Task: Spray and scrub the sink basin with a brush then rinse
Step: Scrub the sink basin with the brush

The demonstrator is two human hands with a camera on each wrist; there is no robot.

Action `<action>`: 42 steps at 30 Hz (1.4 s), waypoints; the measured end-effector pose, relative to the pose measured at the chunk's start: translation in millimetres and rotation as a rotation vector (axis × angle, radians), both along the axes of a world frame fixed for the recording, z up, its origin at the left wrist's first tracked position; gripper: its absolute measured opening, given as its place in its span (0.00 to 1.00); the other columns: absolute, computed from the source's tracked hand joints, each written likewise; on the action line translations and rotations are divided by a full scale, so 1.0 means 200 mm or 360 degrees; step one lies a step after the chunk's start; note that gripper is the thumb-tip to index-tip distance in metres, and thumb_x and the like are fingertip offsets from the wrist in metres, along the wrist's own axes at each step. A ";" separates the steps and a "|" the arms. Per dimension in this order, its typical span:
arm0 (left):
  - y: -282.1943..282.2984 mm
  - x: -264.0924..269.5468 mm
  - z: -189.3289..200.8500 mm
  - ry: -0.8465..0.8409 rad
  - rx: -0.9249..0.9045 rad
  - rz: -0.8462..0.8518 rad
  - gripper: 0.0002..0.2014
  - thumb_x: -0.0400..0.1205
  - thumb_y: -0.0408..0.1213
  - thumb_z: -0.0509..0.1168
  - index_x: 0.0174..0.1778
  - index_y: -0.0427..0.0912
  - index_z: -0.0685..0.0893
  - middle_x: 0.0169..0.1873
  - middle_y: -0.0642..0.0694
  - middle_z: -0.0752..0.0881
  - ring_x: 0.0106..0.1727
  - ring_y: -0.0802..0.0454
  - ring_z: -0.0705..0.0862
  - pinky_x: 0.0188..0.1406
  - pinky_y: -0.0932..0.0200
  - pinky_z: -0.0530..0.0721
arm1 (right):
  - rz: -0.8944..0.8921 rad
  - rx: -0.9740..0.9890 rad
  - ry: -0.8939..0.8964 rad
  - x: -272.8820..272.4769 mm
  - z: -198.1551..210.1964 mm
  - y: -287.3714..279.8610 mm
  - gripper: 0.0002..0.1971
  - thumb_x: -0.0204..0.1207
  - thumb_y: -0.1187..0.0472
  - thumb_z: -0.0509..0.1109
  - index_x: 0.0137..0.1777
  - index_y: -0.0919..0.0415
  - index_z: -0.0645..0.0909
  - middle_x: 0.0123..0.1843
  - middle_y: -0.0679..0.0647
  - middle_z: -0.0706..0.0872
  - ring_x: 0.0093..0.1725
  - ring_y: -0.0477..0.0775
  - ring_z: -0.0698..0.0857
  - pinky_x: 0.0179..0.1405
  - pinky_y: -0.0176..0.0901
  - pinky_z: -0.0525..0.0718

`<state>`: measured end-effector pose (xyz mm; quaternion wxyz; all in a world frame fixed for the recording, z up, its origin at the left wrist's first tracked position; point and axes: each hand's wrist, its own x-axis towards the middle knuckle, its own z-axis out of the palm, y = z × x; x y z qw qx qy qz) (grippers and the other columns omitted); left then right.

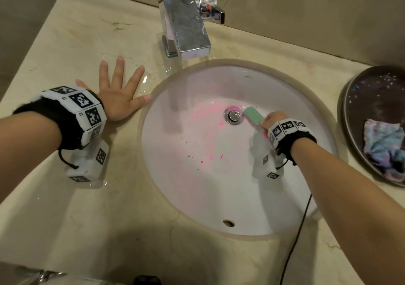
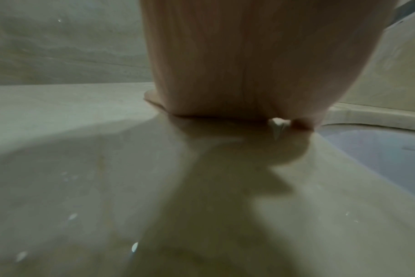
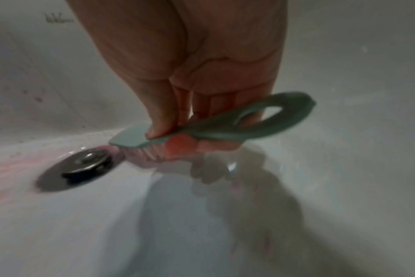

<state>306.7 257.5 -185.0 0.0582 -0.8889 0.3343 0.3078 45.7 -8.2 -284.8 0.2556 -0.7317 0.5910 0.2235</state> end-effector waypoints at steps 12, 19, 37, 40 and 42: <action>0.00 0.01 -0.01 -0.0018 -0.0010 0.0006 0.34 0.78 0.68 0.43 0.77 0.72 0.34 0.79 0.55 0.27 0.80 0.46 0.28 0.69 0.22 0.35 | 0.0205 -0.0047 -0.0053 0.14 -0.02 -0.01 0.14 0.79 0.57 0.68 0.57 0.67 0.82 0.54 0.64 0.86 0.46 0.61 0.81 0.45 0.44 0.76; 0.00 0.01 -0.02 -0.0021 -0.0006 0.0000 0.34 0.78 0.69 0.43 0.76 0.72 0.33 0.79 0.56 0.26 0.80 0.45 0.28 0.69 0.21 0.36 | 0.0164 -0.0094 -0.0070 0.08 -0.01 -0.01 0.12 0.78 0.59 0.68 0.53 0.69 0.82 0.42 0.61 0.82 0.42 0.60 0.78 0.43 0.42 0.73; 0.00 0.01 -0.02 0.0005 0.0012 -0.0001 0.34 0.78 0.68 0.43 0.76 0.72 0.33 0.78 0.56 0.26 0.80 0.45 0.27 0.69 0.21 0.35 | 0.0118 -0.0241 -0.0120 0.11 -0.04 0.06 0.11 0.81 0.61 0.62 0.56 0.68 0.79 0.48 0.64 0.83 0.41 0.60 0.75 0.40 0.44 0.71; 0.00 0.01 -0.01 0.0011 0.0019 0.0002 0.34 0.78 0.69 0.43 0.76 0.73 0.33 0.78 0.56 0.26 0.80 0.46 0.27 0.69 0.22 0.35 | 0.0051 -0.0219 -0.0123 0.11 -0.06 0.08 0.10 0.81 0.62 0.62 0.55 0.68 0.78 0.46 0.63 0.81 0.41 0.60 0.76 0.40 0.44 0.71; 0.00 0.01 -0.01 0.0012 0.0015 0.0003 0.34 0.78 0.69 0.43 0.76 0.73 0.33 0.78 0.56 0.26 0.80 0.46 0.27 0.69 0.22 0.35 | -0.0003 -0.0249 -0.0095 0.03 -0.05 0.05 0.10 0.81 0.61 0.62 0.54 0.68 0.79 0.48 0.64 0.83 0.40 0.61 0.77 0.39 0.45 0.72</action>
